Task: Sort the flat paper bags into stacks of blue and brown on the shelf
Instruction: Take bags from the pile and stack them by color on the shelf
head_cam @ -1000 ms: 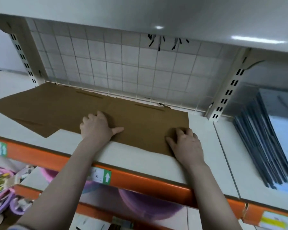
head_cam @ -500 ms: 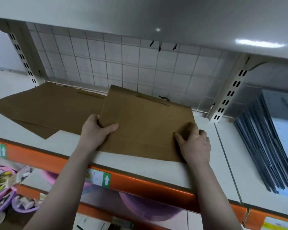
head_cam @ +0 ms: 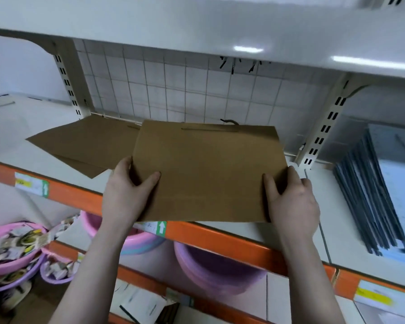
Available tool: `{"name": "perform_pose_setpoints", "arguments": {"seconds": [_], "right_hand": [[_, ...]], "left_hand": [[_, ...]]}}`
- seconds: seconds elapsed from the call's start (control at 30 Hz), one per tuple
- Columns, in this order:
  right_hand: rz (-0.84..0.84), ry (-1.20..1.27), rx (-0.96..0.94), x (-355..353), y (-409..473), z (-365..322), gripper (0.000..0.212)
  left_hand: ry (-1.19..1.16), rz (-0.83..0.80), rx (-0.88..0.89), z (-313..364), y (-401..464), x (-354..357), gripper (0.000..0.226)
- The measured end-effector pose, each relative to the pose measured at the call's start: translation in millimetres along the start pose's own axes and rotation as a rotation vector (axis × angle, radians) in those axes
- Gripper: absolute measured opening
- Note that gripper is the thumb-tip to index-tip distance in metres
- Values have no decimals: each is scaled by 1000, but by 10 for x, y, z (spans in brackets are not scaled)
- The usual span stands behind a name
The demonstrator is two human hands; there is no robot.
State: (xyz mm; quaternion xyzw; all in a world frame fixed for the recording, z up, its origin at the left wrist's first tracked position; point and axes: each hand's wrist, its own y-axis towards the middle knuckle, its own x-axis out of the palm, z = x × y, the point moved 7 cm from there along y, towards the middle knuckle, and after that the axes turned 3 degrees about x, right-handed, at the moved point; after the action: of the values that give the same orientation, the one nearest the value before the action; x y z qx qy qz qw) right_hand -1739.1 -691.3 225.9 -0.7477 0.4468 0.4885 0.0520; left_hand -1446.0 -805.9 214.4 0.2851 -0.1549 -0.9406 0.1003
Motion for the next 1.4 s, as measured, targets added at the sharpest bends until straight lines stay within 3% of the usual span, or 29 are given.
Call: {"name": "perform_pose_setpoints", "arguments": {"seconds": [0.4, 0.7, 0.97, 1.4], "right_hand": [[-116, -195, 69, -572, -1307, 322, 45], [-34, -235, 181, -1390, -1701, 1088, 42], [113, -197, 243, -2458, -1656, 2395, 40], [207, -301, 358, -4073, -1477, 4886, 39]], "left_hand": [[127, -198, -22, -162, -992, -380, 57], [131, -288, 74, 498, -1733, -211, 55], [44, -283, 233, 1637, -2782, 386, 65], [20, -424, 301, 3440, -4775, 1753, 67]]}}
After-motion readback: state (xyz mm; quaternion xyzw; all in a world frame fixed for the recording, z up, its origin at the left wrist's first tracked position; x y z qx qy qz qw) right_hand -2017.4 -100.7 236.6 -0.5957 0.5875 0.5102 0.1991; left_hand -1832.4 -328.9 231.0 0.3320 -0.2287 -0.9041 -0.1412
